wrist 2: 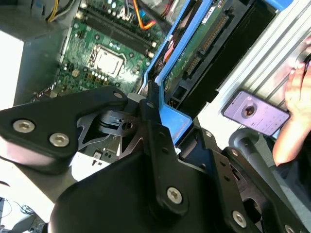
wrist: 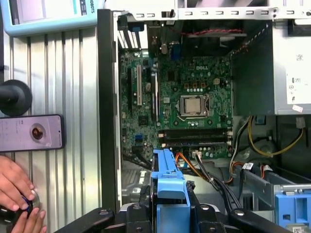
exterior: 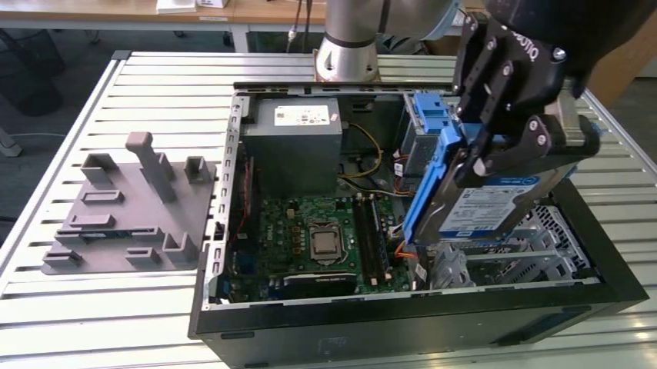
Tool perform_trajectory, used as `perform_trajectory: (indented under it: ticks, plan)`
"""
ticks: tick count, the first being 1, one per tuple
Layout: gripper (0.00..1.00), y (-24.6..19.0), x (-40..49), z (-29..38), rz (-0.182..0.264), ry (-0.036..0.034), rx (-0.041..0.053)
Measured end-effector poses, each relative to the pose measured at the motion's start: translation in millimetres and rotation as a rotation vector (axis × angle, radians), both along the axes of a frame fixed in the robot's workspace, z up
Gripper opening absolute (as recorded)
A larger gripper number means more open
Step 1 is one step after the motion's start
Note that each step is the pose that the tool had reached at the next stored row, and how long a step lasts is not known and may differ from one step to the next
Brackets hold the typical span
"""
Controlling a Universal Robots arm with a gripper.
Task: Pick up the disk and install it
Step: 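Insert the disk into the insertion slot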
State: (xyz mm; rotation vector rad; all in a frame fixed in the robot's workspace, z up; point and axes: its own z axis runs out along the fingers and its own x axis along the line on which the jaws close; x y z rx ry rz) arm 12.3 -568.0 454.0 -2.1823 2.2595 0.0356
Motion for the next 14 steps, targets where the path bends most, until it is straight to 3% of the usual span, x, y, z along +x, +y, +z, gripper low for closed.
perform_trajectory:
  ticks: [7, 14]
  plan:
    - [0.36, 0.0, 26.7, -0.9, 0.0, 0.0067, 0.0001]
    - [0.36, -0.9, 29.0, -1.7, 0.009, 0.003, 0.0002]
